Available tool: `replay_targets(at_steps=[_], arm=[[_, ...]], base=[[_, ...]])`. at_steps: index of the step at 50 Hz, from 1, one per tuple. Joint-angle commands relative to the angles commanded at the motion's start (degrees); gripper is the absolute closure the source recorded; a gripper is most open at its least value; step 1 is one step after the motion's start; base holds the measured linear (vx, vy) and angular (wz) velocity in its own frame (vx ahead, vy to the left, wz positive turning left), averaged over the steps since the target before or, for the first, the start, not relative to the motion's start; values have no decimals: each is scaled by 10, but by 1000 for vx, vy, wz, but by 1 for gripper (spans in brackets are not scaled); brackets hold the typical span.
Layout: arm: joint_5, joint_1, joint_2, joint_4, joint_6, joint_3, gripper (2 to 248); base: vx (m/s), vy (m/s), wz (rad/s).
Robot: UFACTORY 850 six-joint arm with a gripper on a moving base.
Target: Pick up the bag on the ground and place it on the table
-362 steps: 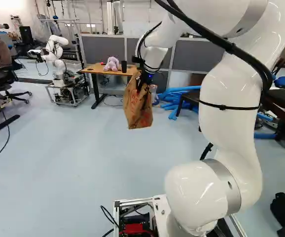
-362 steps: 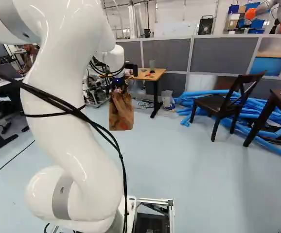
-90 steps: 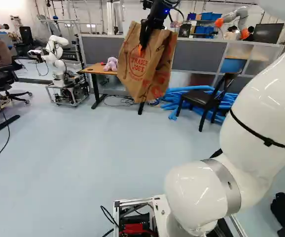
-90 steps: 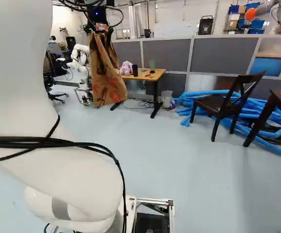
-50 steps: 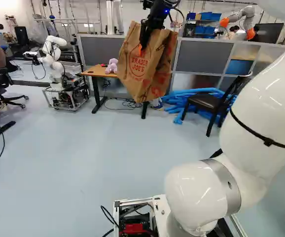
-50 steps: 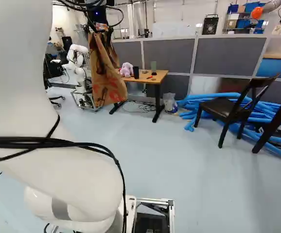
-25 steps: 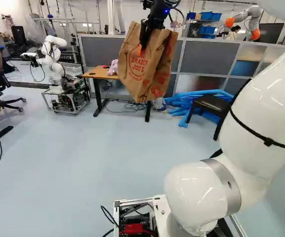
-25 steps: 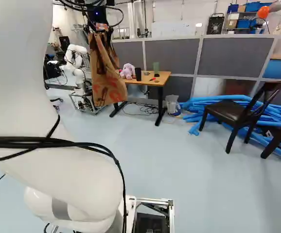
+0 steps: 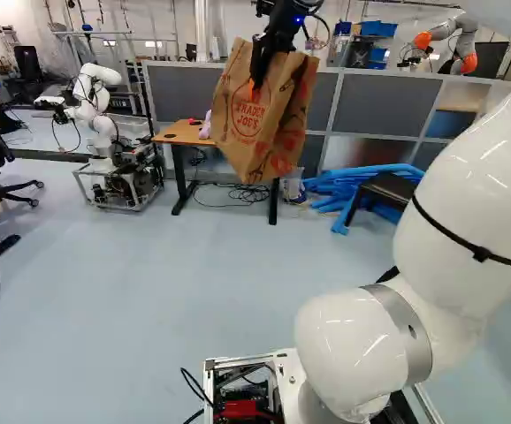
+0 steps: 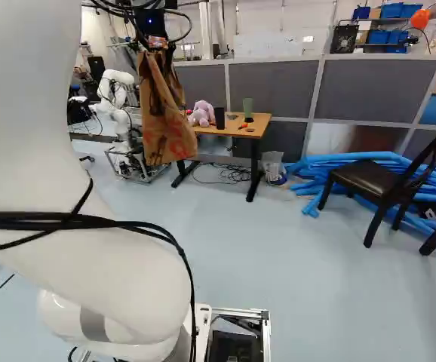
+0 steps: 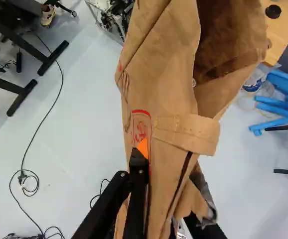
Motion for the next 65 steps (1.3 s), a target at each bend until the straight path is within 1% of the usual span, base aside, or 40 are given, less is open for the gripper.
replay_targets(at_steps=[65], arm=[[0,0,0,0,0,0,229]], base=[[184,162,-30]])
